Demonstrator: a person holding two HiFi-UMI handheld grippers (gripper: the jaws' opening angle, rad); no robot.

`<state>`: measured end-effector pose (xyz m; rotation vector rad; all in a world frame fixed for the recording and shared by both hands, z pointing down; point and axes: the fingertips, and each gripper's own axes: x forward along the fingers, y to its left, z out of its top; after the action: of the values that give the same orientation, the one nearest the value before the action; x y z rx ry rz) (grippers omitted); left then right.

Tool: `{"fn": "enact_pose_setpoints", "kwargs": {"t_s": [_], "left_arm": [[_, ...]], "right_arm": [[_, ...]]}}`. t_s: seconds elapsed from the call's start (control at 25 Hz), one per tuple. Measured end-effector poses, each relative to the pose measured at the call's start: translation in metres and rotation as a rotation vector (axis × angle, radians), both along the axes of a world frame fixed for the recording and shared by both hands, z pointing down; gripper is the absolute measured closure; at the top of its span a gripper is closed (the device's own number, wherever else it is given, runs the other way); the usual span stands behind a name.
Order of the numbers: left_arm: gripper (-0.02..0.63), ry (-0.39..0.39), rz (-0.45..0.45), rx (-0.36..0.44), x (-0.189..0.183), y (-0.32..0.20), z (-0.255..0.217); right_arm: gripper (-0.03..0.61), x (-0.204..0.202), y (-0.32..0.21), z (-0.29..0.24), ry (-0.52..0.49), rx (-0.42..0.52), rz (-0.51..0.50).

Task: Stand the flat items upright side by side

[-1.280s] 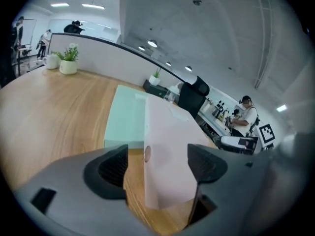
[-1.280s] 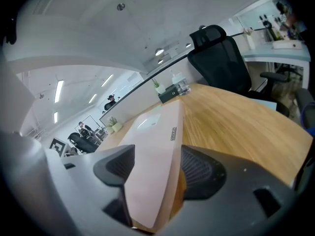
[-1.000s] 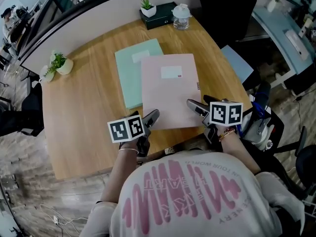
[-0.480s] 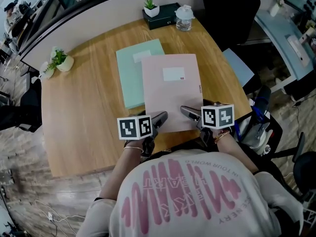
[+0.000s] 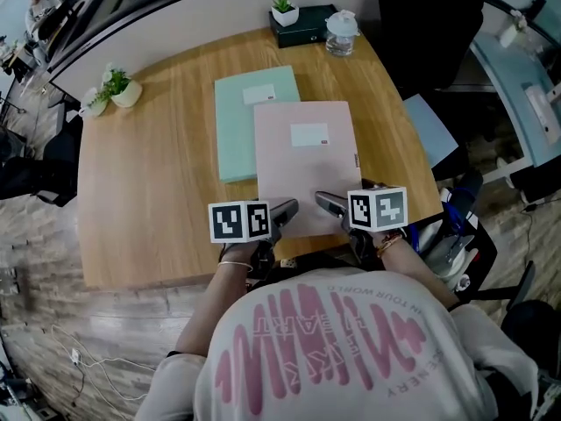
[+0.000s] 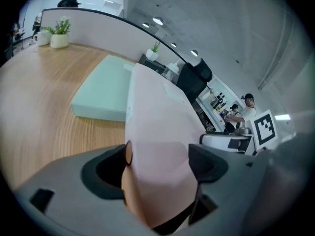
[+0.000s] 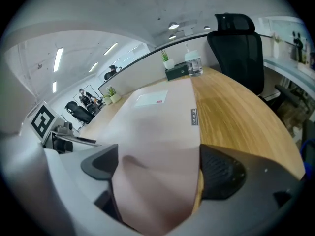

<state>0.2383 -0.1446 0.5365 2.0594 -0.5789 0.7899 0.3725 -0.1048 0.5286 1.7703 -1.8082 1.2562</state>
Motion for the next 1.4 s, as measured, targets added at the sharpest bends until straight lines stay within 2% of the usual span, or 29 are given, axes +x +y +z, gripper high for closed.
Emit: {"fn": "enact_pose_setpoints", "kwargs": {"t_s": [0.08,0.2,0.44,0.56,0.76,0.88,1.08,1.24,1.4], "left_arm": [[0.218,0.012,-0.024,-0.03,-0.001,0.003,-0.002],[0.216,0.028,-0.053,-0.034,0.0,0.007,-0.007],[0.216,0.035,-0.111,0.075,-0.004,0.009,-0.025],[0.216,0.038,-0.143,0.102,-0.011,0.01,-0.031],[0.216,0.062,-0.229,0.169,-0.028,0.012,-0.044],[0.216,0.064,-0.272,0.21,-0.046,0.014,-0.051],[0.216,0.036,-0.349,0.232,-0.088,0.016,-0.057],[0.218,0.017,-0.415,0.24,-0.127,0.018,-0.058],[0.216,0.012,-0.444,0.233,-0.169,0.012,-0.059]], "right_arm": [[0.094,0.003,0.002,-0.007,0.009,0.014,-0.024],[0.112,0.005,0.003,-0.016,0.002,0.04,-0.059],[0.112,0.001,0.005,-0.023,0.012,0.079,-0.119],[0.114,-0.004,0.001,-0.028,0.007,0.106,-0.145],[0.118,-0.019,-0.009,-0.044,0.056,0.175,-0.216],[0.12,-0.035,-0.012,-0.049,0.035,0.202,-0.247],[0.123,-0.077,-0.02,-0.051,0.009,0.211,-0.321],[0.132,-0.115,-0.031,-0.054,0.013,0.212,-0.398],[0.141,-0.158,-0.045,-0.061,0.051,0.234,-0.449]]}}
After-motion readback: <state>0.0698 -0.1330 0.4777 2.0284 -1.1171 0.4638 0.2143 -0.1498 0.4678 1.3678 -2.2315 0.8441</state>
